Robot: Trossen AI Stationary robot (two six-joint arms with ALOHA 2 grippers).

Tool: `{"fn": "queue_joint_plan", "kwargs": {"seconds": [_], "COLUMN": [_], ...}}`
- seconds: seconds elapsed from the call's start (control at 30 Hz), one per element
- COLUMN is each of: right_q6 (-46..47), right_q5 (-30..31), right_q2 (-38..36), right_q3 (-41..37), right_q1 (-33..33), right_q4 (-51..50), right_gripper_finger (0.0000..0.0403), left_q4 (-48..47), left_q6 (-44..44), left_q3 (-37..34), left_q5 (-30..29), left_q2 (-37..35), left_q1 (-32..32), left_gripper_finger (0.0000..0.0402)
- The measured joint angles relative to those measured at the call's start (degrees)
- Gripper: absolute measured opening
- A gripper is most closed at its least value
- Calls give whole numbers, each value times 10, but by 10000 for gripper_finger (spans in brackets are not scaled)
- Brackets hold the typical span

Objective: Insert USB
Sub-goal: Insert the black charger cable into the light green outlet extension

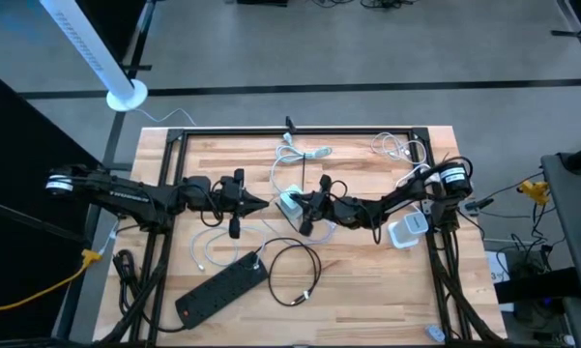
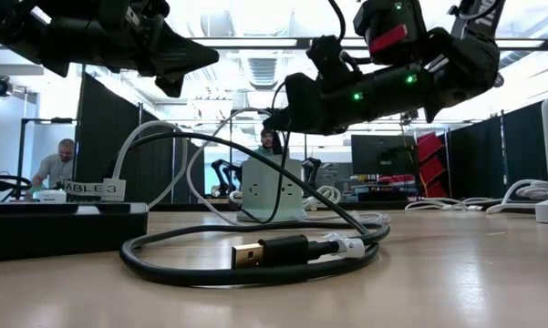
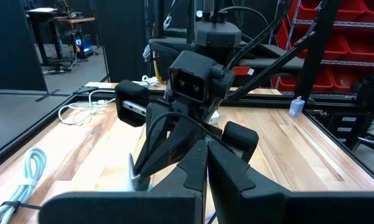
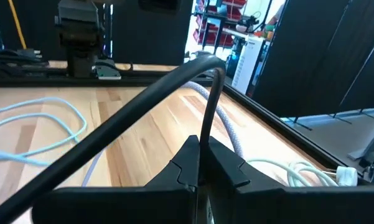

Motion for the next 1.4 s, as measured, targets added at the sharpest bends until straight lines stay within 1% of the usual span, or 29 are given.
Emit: {"fn": "queue_joint_plan", "kwargs": {"seconds": [0.2, 0.33, 0.67, 0.73, 0.83, 0.9, 0.97, 1.03, 1.13, 1.2, 1.3, 1.4], "right_q6": [-1, 0, 2, 1, 0, 0, 4, 1, 20, 40, 55, 42], "right_q5": [12, 41, 41, 41, 41, 41, 39, 36, 39, 39, 34, 23], "right_q2": [0, 1, 1, 1, -2, -9, -23, -39, -73, -105, -171, -248], "right_q3": [0, -1, -1, -1, -1, -2, -4, -4, -4, -5, -7, -6], "right_q1": [3, 0, 1, 1, 1, 1, 1, 2, 2, 8, 27, 50], "right_q4": [-15, -26, -30, -30, -32, -41, -71, -97, -165, -231, -332, -383], "right_gripper_finger": [0, 0, 0, 0, 4, 18, 41, 72, 122, 155, 196, 227], "left_q4": [-5, -12, -14, -12, -8, -14, -19, -23, -38, -45, -61, -89], "left_q6": [0, 3, 7, -16, -96, -144, -171, -184, -187, -189, -196, -194], "left_q3": [0, 0, 0, 0, 0, 3, 6, 10, 20, 34, 65, 101], "left_q5": [0, 0, 0, 7, 15, 15, 15, 11, 9, 9, 9, 9], "left_q2": [0, 0, -2, -6, -18, -31, -46, -64, -94, -116, -148, -177], "left_q1": [0, -3, -11, -11, -11, -11, -11, -11, -10, -10, -10, -10], "left_gripper_finger": [0, 0, 0, 0, 0, 0, 0, 0, 0, 0, 0, 0]}}
